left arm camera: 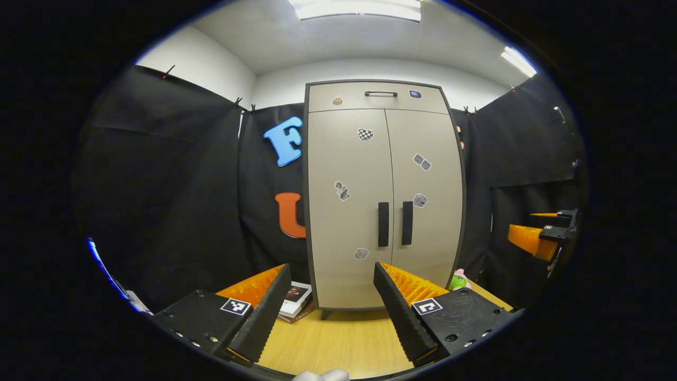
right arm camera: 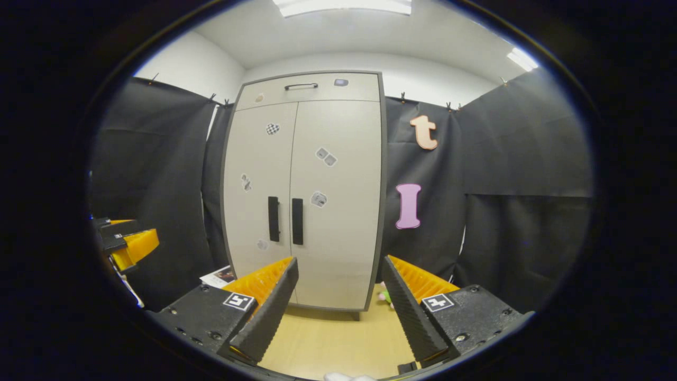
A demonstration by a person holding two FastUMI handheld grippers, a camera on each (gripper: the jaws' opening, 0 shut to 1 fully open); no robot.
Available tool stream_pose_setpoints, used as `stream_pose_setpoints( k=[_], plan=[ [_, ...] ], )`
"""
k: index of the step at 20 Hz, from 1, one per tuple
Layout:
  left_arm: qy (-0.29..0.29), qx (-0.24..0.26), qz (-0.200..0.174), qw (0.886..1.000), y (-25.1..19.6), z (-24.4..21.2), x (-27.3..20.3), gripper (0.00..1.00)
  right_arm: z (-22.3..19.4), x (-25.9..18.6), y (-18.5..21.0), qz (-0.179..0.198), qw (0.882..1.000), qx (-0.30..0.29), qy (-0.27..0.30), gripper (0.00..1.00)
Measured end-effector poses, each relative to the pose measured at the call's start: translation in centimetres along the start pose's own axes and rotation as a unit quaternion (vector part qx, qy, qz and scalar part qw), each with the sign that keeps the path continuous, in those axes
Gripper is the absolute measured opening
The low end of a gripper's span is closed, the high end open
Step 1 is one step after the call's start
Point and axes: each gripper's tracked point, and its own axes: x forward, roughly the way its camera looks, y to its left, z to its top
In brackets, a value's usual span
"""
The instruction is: Open the right door of the double-door shoe cabinet with the right hand, and open the left door with the left hand.
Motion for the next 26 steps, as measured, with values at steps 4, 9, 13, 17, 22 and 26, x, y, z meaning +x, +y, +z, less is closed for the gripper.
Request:
stream_pose_setpoints(
  k=[4,9,13,17,22,26],
  plan=[
    [0.001,0.001,0.006,1.0,0.6,-0.3,-0.3,0.95,0.3,0.7,0.2,-0.007,1.0,-0.002,-0.006,1.0],
    [0.008,0.001,0.023,1.0,1.7,-1.0,-1.3,0.94,0.8,4.3,2.3,0.001,1.0,-0.008,-0.02,1.0],
    [0.015,0.004,0.042,0.999,2.5,-1.6,-2.5,0.94,0.6,8.6,4.8,0.013,1.0,-0.007,-0.021,1.0],
    [0.021,0.004,0.072,0.997,3.8,-2.2,-3.6,0.95,0.1,14.3,7.2,0.014,1.0,-0.004,-0.009,0.98],
    [0.03,0.008,0.104,0.994,4.7,-2.9,-4.7,0.95,-0.9,21.8,9.7,0.006,1.0,-0.002,0.009,0.94],
    [0.038,0.003,0.122,0.992,5.2,-3.3,-5.1,0.95,-1.0,25.6,10.1,-0.01,1.0,-0.005,0.015,0.81]
  ],
)
